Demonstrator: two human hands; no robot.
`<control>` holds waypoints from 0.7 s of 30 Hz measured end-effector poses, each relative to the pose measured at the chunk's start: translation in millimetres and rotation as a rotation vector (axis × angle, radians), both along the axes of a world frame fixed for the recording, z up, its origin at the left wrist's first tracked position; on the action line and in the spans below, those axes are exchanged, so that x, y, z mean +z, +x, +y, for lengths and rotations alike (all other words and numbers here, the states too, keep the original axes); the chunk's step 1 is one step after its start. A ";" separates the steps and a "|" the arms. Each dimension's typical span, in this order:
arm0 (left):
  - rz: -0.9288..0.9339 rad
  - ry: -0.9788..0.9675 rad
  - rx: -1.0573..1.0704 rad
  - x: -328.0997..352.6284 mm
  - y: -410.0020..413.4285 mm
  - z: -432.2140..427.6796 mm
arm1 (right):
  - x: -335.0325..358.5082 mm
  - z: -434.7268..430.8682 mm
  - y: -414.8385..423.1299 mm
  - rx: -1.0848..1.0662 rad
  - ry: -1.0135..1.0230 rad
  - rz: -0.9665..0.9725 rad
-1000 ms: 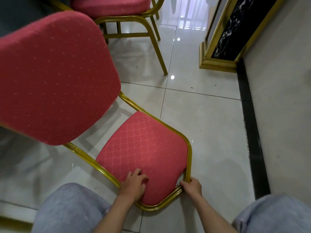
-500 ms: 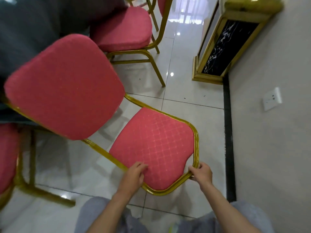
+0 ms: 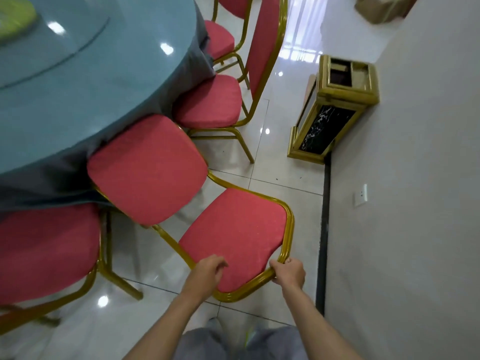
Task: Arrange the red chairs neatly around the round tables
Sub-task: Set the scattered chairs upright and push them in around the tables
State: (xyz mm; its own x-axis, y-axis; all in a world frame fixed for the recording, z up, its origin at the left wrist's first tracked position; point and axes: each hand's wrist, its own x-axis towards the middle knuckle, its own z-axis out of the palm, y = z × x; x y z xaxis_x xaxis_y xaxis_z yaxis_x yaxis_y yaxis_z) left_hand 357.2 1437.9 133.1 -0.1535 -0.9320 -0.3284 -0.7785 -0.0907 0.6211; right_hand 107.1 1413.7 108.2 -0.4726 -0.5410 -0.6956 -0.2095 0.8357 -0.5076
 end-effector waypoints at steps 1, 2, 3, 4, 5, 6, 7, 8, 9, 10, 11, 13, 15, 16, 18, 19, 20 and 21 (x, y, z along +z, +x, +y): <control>0.021 0.003 0.002 14.8 2.4 2.5 | 15.7 0.5 4.8 -0.010 -0.003 0.002; 0.034 0.003 0.009 30.5 6.4 5.4 | 33.1 1.7 9.3 -0.018 -0.003 -0.006; 0.044 0.004 0.017 43.4 9.5 9.3 | 48.3 3.6 13.5 -0.028 -0.003 -0.007; 0.051 0.006 0.022 56.1 11.6 13.7 | 63.8 5.5 16.7 -0.034 -0.003 -0.013; 0.067 0.004 0.027 68.9 14.0 17.6 | 75.7 7.4 19.8 -0.038 -0.014 -0.025; 0.095 -0.006 0.043 83.2 15.8 21.1 | 91.2 9.3 23.5 -0.043 -0.027 -0.056; 0.129 -0.017 0.063 95.6 16.2 24.5 | 105.2 10.6 27.2 -0.058 -0.040 -0.096; 0.162 -0.027 0.076 107.4 16.5 27.7 | 119.7 12.2 31.5 -0.076 -0.045 -0.137; 0.197 -0.038 0.088 119.6 16.4 30.5 | 133.3 12.7 35.7 -0.084 -0.059 -0.180; 0.219 -0.050 0.089 128.8 16.9 32.6 | 145.2 14.4 41.3 -0.088 -0.071 -0.226; 0.230 -0.065 0.082 139.2 18.5 33.5 | 158.5 15.3 48.9 -0.091 -0.095 -0.262; 0.218 -0.070 0.051 153.4 21.7 33.0 | 180.0 17.8 67.3 -0.083 -0.145 -0.327; 0.177 -0.033 0.005 168.1 26.3 31.9 | 200.4 17.7 89.3 -0.075 -0.216 -0.404; 0.145 -0.018 -0.010 173.7 28.5 31.5 | 210.5 16.0 100.6 -0.060 -0.239 -0.446; 0.075 -0.021 0.037 179.3 32.9 28.2 | 226.2 9.5 122.2 -0.027 -0.270 -0.518; 0.041 -0.038 0.094 180.4 36.2 25.1 | 232.7 5.4 132.5 -0.014 -0.275 -0.549; 0.004 -0.058 0.151 181.8 38.8 20.9 | 236.3 1.8 141.0 -0.004 -0.275 -0.571; -0.036 -0.083 0.206 185.7 42.4 15.0 | 240.4 -3.6 150.1 0.017 -0.277 -0.593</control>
State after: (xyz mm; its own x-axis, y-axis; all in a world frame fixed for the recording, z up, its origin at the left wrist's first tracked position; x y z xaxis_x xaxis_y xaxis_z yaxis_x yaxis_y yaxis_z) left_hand 399.6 1452.9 318.8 0.0537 -0.9664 -0.2514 -0.7707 -0.2002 0.6050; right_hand 257.2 1410.2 348.6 -0.0415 -0.7419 -0.6693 0.1605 0.6562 -0.7373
